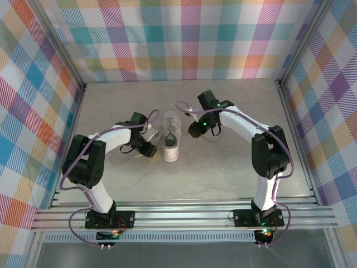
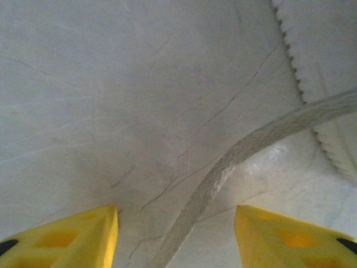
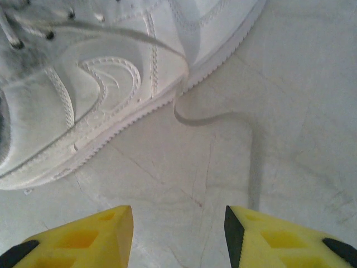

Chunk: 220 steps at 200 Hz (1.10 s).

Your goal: Tie the shoes

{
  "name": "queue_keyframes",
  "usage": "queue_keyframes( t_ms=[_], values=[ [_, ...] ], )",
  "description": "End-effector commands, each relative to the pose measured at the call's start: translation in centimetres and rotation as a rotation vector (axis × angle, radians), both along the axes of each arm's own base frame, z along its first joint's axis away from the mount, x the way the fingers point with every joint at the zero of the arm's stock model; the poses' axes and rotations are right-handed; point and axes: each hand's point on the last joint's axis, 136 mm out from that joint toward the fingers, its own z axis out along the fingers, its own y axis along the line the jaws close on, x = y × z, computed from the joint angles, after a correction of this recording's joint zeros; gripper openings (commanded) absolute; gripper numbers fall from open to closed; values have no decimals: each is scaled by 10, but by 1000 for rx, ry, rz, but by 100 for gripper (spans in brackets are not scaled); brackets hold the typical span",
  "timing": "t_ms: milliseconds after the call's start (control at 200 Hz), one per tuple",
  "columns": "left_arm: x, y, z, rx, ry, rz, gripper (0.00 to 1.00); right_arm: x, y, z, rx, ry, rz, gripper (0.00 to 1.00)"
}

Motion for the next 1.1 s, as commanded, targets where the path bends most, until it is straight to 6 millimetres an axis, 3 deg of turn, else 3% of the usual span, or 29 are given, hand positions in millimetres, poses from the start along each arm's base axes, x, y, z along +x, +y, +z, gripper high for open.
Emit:
queue_keyframes(
  t_ms=[0,80,150,205,330,465,570,795,950,1095],
  values=[
    [-8,-16,-19,-10,42,-50,55,0,-2,12,26,-31,-23,48],
    [-2,-15,-19,12,25,-20,49,-1,-1,16,42,-35,-24,47],
    [5,-15,-10,4,-10,6,28,-2,1,22,64,-43,-27,48],
    [10,-16,5,-16,-43,22,13,-3,3,27,84,-48,-29,47],
    [22,-16,59,-126,-150,76,0,-5,11,40,145,-59,-30,47],
    [32,-14,121,-239,-276,114,0,-7,25,54,217,-63,-12,47],
    [35,-16,151,-285,-335,115,0,-8,44,61,247,-75,31,47],
    [39,-15,189,-389,-377,158,0,-14,102,71,309,-103,196,48],
    [42,-14,206,-509,-355,175,0,-1,125,71,339,-144,254,48],
    [45,-17,218,-614,-348,161,0,-1,144,77,422,-126,302,49]
  ],
)
